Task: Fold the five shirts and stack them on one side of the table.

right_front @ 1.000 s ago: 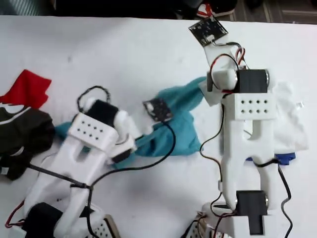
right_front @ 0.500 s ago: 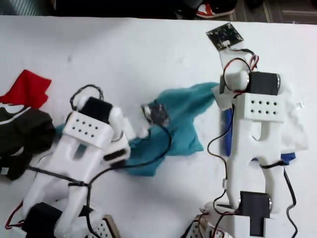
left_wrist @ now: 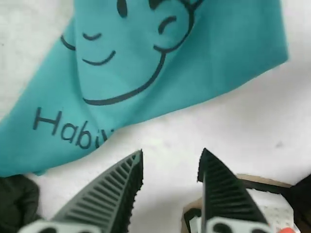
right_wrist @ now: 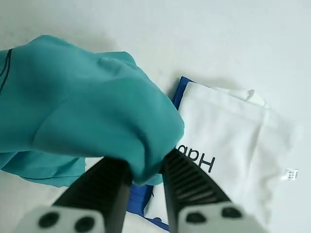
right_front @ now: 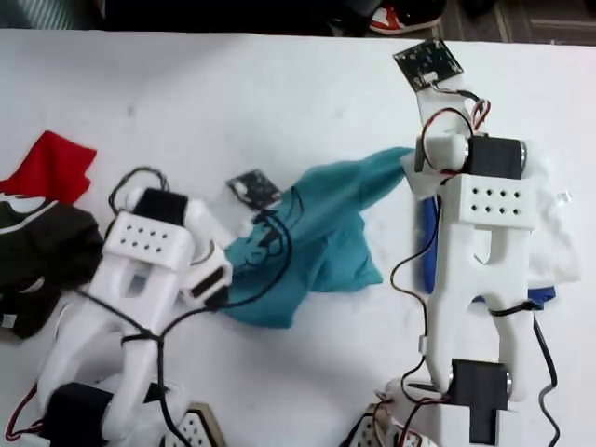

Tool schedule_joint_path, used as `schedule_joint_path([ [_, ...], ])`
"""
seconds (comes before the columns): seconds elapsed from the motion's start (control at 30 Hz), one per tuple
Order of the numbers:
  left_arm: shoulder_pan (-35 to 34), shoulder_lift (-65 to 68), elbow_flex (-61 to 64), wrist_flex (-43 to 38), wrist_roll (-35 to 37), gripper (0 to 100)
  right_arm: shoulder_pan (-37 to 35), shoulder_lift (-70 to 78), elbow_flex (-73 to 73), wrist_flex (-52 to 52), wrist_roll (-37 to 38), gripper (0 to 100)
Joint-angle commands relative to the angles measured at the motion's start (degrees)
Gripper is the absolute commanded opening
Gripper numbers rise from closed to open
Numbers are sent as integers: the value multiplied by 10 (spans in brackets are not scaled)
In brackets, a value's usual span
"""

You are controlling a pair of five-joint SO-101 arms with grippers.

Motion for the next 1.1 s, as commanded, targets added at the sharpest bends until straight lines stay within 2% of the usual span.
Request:
schedule_joint_path([
  [0.0, -26, -14, 48, -114, 42, 241, -16, -23, -6, -7, -4, 19],
  [0.1, -41, -10, 58, -185, 84, 291, -29, -23, -6, -8, -4, 19],
  [0.17, -41, 19, 53, -221, 93, 282, -34, -22, -6, -8, -4, 19],
  [0.33, -46, 200, -53, -245, 97, 242, -31, -19, -6, -18, -4, 19],
  [0.53, -49, 407, -341, -147, 146, 218, -20, -19, -6, -81, -2, 19],
  [0.77, -38, 520, -690, -7, 177, 221, -22, -17, -4, -151, -4, 19],
  [1.0, -21, 581, -881, 163, 176, 218, -18, 15, -3, -187, -4, 19],
  [1.07, -18, 567, -872, 164, 177, 217, -21, 16, -3, -182, -4, 19],
])
